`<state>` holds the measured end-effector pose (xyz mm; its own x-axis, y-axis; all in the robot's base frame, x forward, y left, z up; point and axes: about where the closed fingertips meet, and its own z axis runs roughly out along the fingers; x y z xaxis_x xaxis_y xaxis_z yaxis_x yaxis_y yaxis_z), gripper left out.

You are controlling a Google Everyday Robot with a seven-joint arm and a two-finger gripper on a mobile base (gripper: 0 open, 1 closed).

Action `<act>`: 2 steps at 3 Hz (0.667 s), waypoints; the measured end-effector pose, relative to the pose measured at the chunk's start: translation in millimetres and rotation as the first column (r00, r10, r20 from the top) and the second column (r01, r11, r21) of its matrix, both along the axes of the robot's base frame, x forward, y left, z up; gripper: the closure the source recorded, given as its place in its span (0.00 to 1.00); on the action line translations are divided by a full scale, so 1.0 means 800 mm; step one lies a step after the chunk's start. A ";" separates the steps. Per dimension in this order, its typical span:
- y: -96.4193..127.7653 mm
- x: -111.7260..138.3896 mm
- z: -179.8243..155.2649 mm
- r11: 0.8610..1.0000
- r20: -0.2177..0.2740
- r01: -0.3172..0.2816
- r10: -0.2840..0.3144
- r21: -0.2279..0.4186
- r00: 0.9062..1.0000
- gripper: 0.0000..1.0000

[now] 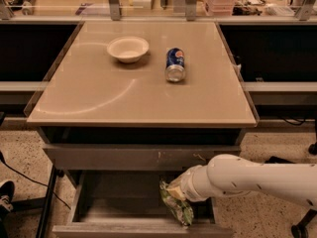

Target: Place green jalapeno chip bag into middle drawer

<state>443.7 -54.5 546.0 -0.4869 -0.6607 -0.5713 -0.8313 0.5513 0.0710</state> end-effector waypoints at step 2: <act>-0.005 0.011 -0.055 1.000 -0.069 0.022 -0.023 -0.010 0.997 1.00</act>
Offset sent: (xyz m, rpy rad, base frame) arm 0.0076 -0.0078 -0.0693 -0.0185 0.1212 -0.0413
